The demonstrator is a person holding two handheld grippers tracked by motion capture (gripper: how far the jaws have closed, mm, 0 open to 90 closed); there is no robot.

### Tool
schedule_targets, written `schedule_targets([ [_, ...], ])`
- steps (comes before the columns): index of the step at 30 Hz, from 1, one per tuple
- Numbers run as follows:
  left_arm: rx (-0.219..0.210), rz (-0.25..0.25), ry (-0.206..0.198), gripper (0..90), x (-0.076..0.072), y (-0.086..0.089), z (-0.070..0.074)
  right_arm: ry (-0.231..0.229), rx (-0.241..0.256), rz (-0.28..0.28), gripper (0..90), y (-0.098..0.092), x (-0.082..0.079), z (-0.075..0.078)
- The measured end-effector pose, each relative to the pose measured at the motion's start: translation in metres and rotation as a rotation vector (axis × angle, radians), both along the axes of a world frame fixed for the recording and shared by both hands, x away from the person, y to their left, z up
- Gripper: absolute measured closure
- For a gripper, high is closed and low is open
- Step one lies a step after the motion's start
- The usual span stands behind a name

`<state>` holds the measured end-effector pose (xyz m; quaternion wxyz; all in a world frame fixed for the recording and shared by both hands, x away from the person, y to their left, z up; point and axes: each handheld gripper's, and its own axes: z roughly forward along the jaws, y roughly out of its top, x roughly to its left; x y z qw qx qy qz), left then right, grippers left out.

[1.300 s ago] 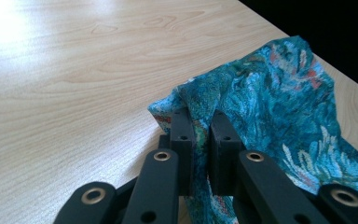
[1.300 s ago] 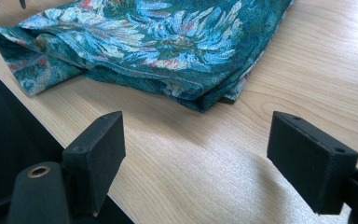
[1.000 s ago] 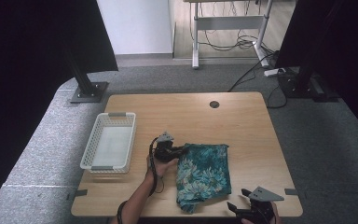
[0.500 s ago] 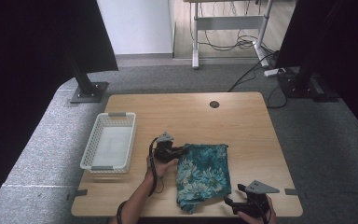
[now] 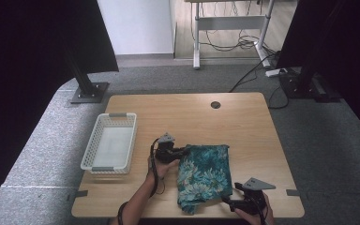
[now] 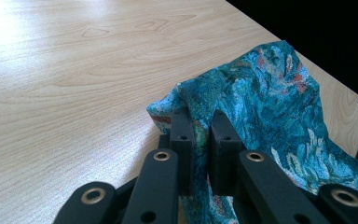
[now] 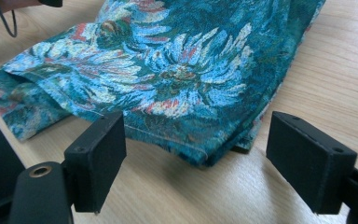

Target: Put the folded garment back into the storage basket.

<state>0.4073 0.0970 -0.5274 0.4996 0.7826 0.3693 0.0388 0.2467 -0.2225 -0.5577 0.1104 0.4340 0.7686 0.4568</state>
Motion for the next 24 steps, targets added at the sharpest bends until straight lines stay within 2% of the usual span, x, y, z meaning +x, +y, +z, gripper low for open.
schedule_targets([
  [11, 0.000, -0.004, 0.001, 81.3, 0.000, 0.000, 0.000, 0.006, -0.032, -0.017, 20.3, 0.014, 0.010, -0.003],
  [19, -0.002, -0.006, 0.003, 81.3, -0.001, 0.000, -0.001, 0.014, -0.049, -0.033, 19.3, 0.017, 0.012, -0.004],
  [24, -0.002, -0.008, 0.004, 81.3, -0.001, 0.000, -0.002, 0.007, -0.084, -0.039, 21.5, 0.021, 0.011, -0.004],
])
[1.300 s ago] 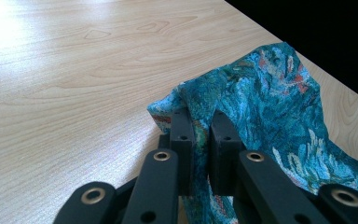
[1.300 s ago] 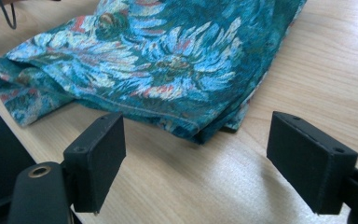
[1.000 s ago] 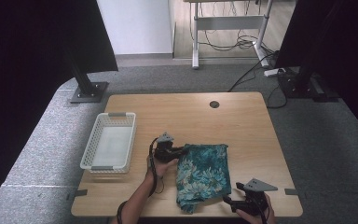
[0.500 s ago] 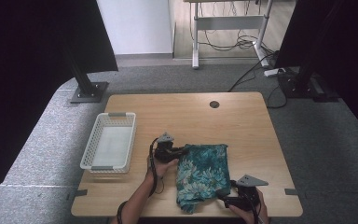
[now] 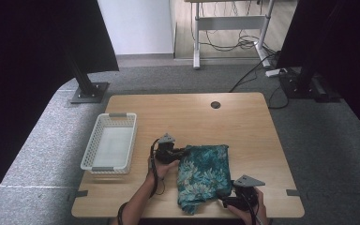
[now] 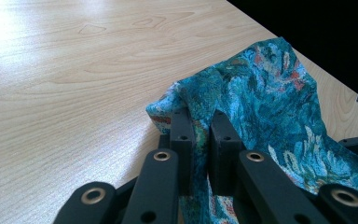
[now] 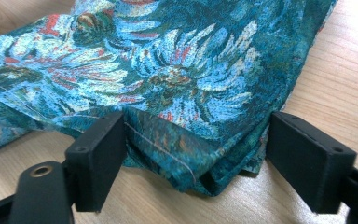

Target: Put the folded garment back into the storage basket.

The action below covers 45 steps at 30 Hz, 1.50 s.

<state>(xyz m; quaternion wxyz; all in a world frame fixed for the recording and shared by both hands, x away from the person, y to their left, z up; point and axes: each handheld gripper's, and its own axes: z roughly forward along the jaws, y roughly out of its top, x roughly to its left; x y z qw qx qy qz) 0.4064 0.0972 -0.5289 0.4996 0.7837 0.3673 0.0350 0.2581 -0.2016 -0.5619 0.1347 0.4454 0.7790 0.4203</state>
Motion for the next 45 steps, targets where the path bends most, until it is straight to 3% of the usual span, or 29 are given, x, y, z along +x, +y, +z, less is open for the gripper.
schedule_targets([
  [10, -0.003, -0.001, 0.001, 81.3, 0.000, 0.000, 0.000, -0.045, -0.087, -0.028, 45.9, 0.007, -0.003, 0.001],
  [19, -0.004, -0.003, -0.001, 81.3, -0.001, -0.001, 0.000, -0.044, -0.080, -0.021, 60.7, 0.010, -0.005, 0.002],
  [30, -0.013, 0.003, -0.002, 81.3, -0.002, 0.000, 0.000, 0.000, 0.007, 0.007, 81.4, 0.003, -0.003, 0.000],
  [38, -0.036, 0.004, -0.009, 81.3, -0.003, 0.002, 0.004, 0.042, 0.099, 0.025, 84.0, -0.004, -0.002, -0.001],
  [45, -0.053, -0.002, -0.030, 82.6, -0.007, 0.004, 0.012, 0.033, 0.161, 0.024, 84.3, -0.007, -0.005, 0.003],
])
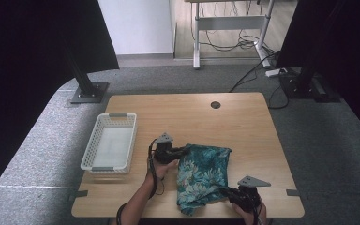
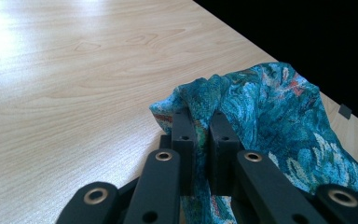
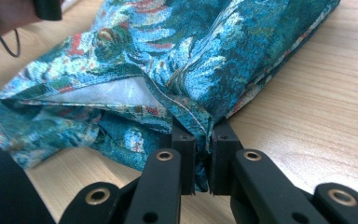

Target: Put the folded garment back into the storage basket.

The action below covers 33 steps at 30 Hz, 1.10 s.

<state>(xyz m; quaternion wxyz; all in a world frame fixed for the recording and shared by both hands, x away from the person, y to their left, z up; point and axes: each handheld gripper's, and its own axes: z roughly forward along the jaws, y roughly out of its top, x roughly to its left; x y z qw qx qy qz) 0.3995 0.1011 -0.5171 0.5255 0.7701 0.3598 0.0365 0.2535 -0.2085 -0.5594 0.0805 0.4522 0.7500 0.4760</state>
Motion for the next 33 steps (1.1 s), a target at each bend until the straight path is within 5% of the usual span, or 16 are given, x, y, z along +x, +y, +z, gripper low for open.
schedule_targets([
  [33, -0.011, -0.002, -0.053, 83.4, -0.004, 0.004, 0.031, -0.026, 0.175, 0.016, 84.9, -0.004, -0.004, 0.022],
])
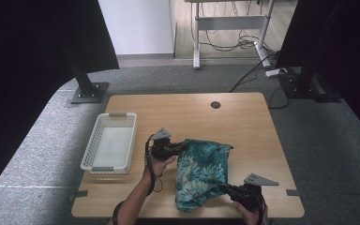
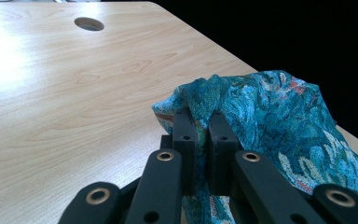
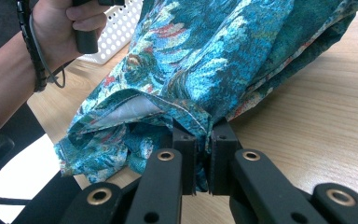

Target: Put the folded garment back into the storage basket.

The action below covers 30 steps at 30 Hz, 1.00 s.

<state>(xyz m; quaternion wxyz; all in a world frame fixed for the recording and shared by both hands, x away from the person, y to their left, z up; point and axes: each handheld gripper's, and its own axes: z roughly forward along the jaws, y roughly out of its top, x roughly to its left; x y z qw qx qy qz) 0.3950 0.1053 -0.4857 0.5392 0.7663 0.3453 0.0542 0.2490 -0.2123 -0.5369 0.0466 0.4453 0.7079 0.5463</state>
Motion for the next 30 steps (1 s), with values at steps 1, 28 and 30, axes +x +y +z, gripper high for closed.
schedule_targets([
  [1, 0.000, -0.001, -0.003, 83.4, 0.000, 0.000, 0.001, 0.000, 0.004, 0.001, 84.9, 0.000, 0.000, 0.000],
  [28, -0.003, -0.004, -0.046, 83.4, -0.006, 0.004, 0.025, -0.030, 0.048, 0.023, 84.9, 0.005, 0.000, 0.016],
  [30, -0.003, -0.003, -0.048, 83.4, -0.006, 0.004, 0.026, -0.032, 0.050, 0.024, 84.9, 0.006, 0.000, 0.017],
])
